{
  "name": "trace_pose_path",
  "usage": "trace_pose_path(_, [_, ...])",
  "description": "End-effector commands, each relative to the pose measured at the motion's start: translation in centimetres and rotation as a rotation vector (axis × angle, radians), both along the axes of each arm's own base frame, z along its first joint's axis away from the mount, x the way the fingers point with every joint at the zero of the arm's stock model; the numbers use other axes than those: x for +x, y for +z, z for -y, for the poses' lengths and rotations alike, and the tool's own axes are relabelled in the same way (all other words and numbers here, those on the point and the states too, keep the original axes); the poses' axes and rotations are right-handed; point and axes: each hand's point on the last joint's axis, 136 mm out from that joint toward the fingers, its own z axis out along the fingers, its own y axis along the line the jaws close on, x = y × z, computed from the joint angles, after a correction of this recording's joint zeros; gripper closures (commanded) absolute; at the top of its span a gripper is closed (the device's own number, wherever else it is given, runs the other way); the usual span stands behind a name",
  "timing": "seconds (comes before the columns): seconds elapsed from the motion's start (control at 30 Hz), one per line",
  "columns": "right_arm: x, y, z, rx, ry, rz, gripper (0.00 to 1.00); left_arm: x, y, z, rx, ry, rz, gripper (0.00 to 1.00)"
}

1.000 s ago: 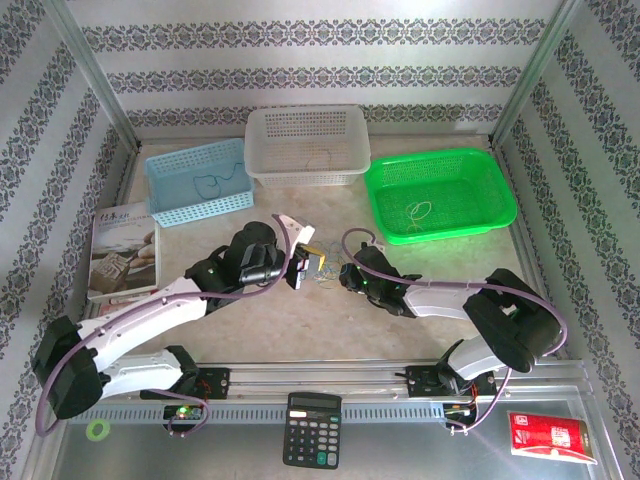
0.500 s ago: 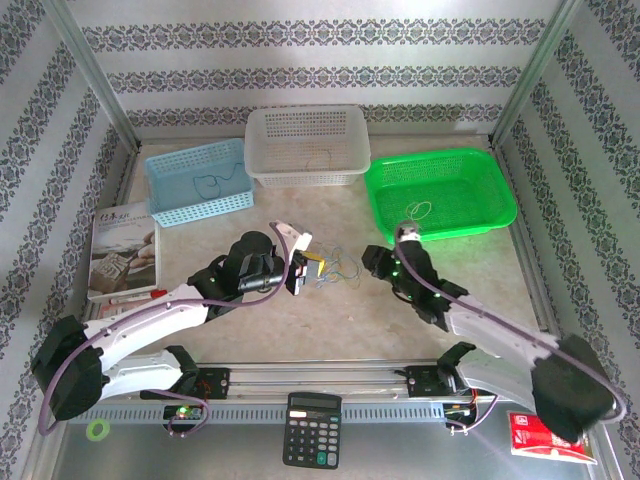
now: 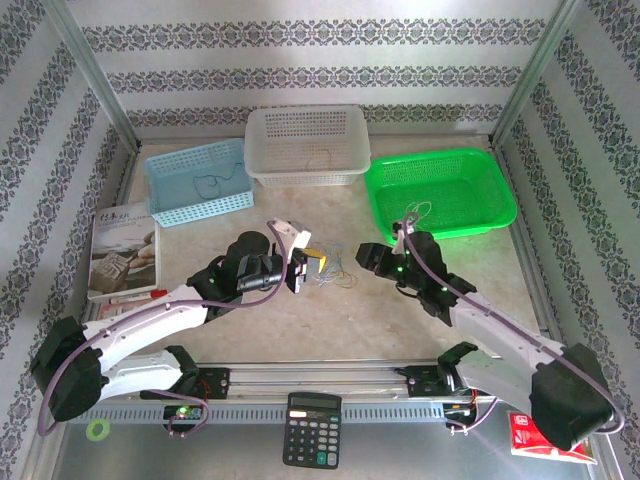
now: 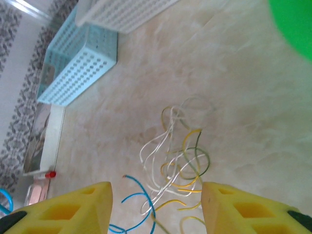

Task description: Untangle the cables

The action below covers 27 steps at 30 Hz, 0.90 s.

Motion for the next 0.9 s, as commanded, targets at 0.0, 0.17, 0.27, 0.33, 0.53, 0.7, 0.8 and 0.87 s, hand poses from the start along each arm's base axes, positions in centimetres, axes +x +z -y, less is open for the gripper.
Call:
trace_pose_path(0.0, [0.0, 1.4, -2.4, 0.020, 0.100, 0.050, 0.48, 0.5, 2.1, 0.1, -0.057, 0.012, 0.044, 1.00])
trace_pose_path(0.17, [0.2, 0.2, -4.2, 0.000, 0.142, 0.032, 0.48, 0.5, 2.5, 0.3, -0.062, 0.005, 0.047, 1.00])
trace_pose_path(0.27, [0.5, -0.2, -4.8, -0.008, 0.157, 0.022, 0.47, 0.5, 2.6, 0.4, -0.064, 0.000, 0.049, 1.00])
trace_pose_path(0.33, [0.8, -0.4, -5.1, -0.014, 0.160, 0.018, 0.46, 0.5, 2.7, 0.5, -0.066, -0.003, 0.051, 1.00])
trace_pose_path(0.53, [1.6, -0.9, -5.9, -0.023, 0.171, 0.010, 0.46, 0.5, 3.0, 0.5, -0.073, -0.004, 0.054, 1.00])
trace_pose_path(0.7, [2.3, -1.9, -6.0, -0.038, 0.157, 0.001, 0.50, 0.5, 3.3, 0.5, -0.087, -0.002, 0.056, 1.00])
trace_pose_path(0.8, [2.7, -2.7, -6.0, -0.046, 0.147, -0.010, 0.63, 0.5, 3.4, 0.4, -0.091, 0.002, 0.057, 1.00])
trace_pose_path(0.87, [2.8, -3.1, -6.0, -0.043, 0.144, -0.015, 0.78, 0.5, 3.2, 0.3, -0.089, 0.005, 0.055, 1.00])
